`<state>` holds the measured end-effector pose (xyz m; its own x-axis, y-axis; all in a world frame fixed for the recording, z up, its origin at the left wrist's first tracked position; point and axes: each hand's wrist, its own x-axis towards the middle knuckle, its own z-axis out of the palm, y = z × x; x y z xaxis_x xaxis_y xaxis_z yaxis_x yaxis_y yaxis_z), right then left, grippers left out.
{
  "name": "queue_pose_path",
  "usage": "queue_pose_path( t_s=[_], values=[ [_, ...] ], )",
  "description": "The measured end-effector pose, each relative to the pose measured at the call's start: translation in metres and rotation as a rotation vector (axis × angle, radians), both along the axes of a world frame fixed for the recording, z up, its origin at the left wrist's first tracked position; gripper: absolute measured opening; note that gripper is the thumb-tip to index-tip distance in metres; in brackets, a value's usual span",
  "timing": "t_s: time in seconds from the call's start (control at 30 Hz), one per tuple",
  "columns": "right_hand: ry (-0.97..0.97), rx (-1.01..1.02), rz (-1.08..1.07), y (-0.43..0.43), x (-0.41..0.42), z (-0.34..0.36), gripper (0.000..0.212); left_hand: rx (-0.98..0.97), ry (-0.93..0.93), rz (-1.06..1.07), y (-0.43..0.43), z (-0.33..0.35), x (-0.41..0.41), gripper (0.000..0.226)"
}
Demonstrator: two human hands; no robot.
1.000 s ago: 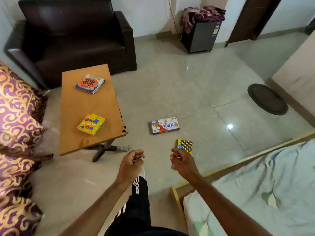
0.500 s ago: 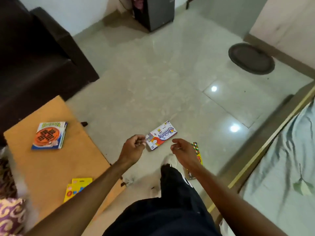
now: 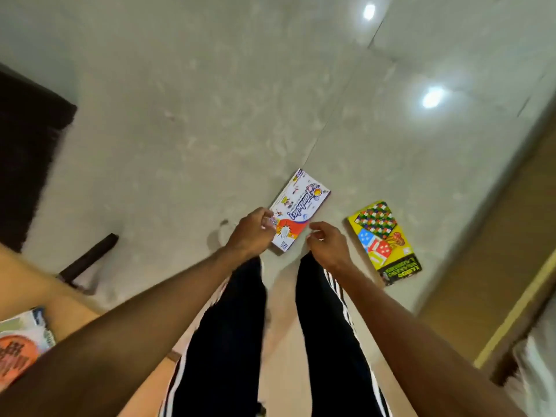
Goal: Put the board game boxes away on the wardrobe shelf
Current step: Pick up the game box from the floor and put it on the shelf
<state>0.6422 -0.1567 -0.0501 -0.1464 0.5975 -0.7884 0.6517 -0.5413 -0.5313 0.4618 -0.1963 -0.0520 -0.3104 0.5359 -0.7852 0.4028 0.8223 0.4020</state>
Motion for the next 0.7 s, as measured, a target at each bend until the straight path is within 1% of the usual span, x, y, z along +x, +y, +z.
queue_pose_path(
  t_s=[0.1, 0.13, 0.2, 0.27, 0.37, 0.47, 0.53, 0.6, 0.7],
  values=[
    [-0.057, -0.084, -0.095, 0.004, -0.023, -0.094, 0.033, -0.094, -0.037, -0.122, 0.023, -0.101, -0.015, 0.036],
    [-0.079, -0.123, -0.118, 0.001, -0.029, -0.135, 0.034, -0.140, -0.044, -0.171, 0.029, -0.142, -0.019, 0.040],
    [-0.119, -0.159, -0.144, -0.006, -0.038, -0.211, 0.033, -0.197, -0.027, -0.276, 0.040, -0.223, -0.030, 0.047],
    [-0.133, -0.177, -0.171, -0.011, -0.045, -0.264, 0.032, -0.213, 0.030, -0.366, 0.048, -0.283, -0.041, 0.056],
    [-0.093, -0.248, -0.268, -0.027, -0.055, -0.343, 0.029, -0.261, 0.097, -0.363, 0.050, -0.368, -0.049, 0.074],
    [-0.041, -0.262, -0.425, -0.051, -0.065, -0.400, 0.035, -0.327, 0.010, -0.276, 0.043, -0.414, -0.045, 0.080],
    [-0.018, -0.230, -0.498, -0.066, -0.066, -0.428, 0.036, -0.323, -0.036, -0.211, 0.037, -0.431, -0.046, 0.081],
    [-0.022, -0.174, -0.523, -0.067, -0.072, -0.425, 0.038, -0.294, -0.050, -0.160, 0.037, -0.430, -0.050, 0.079],
    [-0.018, -0.066, -0.518, -0.047, -0.077, -0.379, 0.043, -0.223, -0.058, -0.123, 0.056, -0.383, -0.052, 0.070]
  ],
)
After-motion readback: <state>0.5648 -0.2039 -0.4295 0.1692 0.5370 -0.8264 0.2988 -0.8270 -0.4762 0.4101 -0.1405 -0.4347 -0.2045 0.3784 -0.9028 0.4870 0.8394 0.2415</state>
